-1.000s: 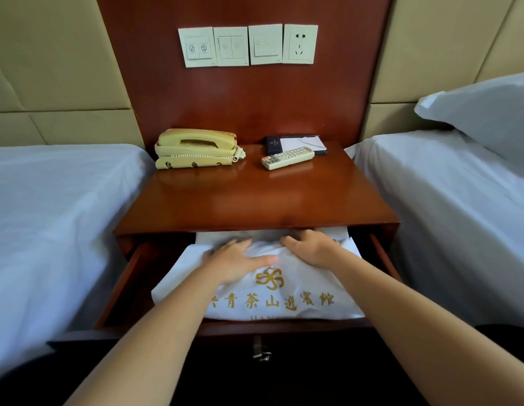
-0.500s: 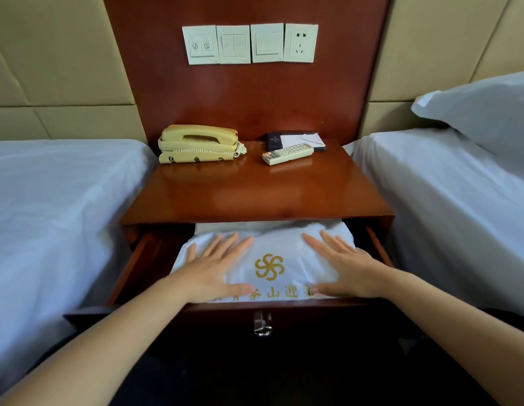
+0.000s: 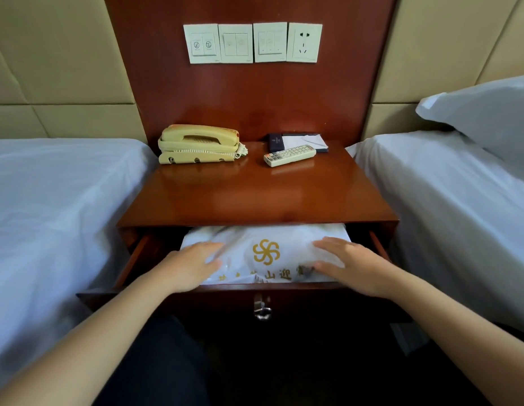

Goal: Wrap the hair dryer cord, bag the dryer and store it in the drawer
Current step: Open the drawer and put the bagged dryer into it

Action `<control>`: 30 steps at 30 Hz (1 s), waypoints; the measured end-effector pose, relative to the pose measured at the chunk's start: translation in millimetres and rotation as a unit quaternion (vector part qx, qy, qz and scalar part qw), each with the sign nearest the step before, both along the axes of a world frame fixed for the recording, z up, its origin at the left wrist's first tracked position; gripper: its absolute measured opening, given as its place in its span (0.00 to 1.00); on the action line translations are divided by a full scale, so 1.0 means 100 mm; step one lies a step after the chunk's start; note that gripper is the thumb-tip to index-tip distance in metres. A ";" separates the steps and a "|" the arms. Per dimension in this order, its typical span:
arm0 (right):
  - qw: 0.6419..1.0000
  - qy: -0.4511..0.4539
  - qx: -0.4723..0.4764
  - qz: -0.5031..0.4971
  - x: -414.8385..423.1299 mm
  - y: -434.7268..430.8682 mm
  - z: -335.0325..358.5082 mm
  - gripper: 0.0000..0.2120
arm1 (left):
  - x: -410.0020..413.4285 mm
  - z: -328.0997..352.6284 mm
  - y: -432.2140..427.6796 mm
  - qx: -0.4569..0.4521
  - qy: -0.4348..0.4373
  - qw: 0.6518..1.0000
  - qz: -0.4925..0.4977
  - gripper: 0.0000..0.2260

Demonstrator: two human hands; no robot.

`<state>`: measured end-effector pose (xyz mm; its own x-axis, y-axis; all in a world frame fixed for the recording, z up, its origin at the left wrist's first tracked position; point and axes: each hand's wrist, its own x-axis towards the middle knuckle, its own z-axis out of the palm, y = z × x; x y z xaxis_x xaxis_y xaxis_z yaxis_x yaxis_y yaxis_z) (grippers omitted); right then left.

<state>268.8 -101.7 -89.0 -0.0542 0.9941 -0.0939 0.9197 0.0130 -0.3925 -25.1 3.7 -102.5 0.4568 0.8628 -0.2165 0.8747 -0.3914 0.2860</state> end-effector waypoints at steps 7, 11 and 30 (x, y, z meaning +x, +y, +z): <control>0.962 -0.211 0.102 0.141 -0.38 -0.09 -0.09 0.38 | 0.14 0.14 -0.45 0.040 -0.099 0.990 -0.097 0.46; 0.952 -0.262 0.101 0.126 -0.34 0.09 -0.11 0.38 | 0.19 0.17 -0.36 0.120 -0.015 0.983 -0.137 0.50; 0.957 -0.240 0.164 -0.017 -0.28 0.84 -0.06 0.33 | 0.50 -0.05 0.50 0.336 0.029 0.936 -0.100 0.32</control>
<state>241.2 -17.3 -95.1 -0.0493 0.9749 0.2173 0.9951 0.0292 0.0946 24.4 53.5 -107.7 0.6285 0.7114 0.3145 0.7707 -0.6241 -0.1287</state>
